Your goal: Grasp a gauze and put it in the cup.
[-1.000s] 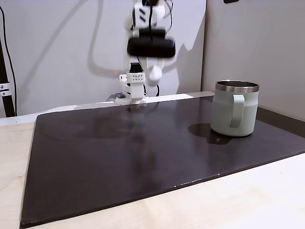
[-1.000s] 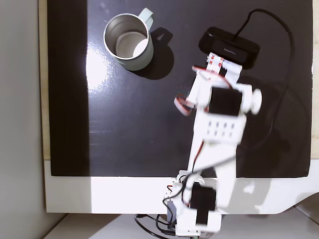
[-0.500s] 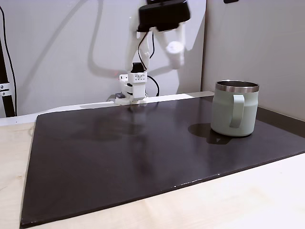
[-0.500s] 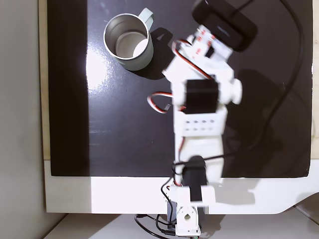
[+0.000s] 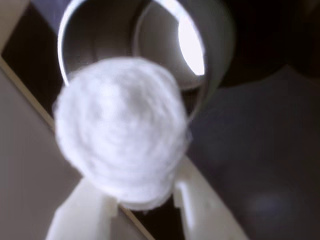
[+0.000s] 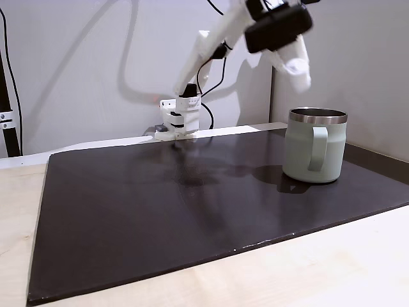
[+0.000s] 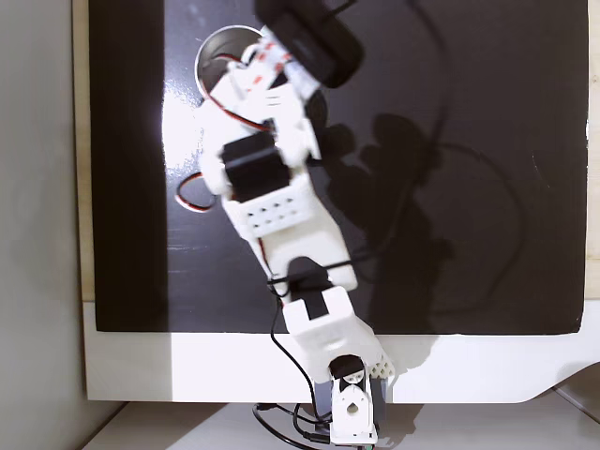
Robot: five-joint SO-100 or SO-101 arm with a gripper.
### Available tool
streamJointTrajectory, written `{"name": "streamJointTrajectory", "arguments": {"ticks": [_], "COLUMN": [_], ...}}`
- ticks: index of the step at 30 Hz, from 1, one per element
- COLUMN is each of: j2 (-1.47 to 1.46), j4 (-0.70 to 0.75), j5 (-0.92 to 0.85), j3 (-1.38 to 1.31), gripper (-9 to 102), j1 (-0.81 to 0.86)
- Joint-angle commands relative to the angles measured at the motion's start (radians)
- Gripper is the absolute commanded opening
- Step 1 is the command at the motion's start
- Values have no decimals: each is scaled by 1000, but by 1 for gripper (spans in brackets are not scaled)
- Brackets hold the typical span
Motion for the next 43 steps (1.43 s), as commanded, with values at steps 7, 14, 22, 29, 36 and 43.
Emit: {"name": "streamJointTrajectory", "arguments": {"ticks": [7,14,22,29,36,43], "j2": [-83,-112,-124,-132,-124,-121], "j4": [-8,-9,-9,-3,-2,-2], "j5": [46,51,46,21,9,6], "j3": [-124,-169,-183,-167,-150,-149], "gripper": [0,0,2,37,40,39], "j1": [-55,-14,-3,-14,-12,-5]}}
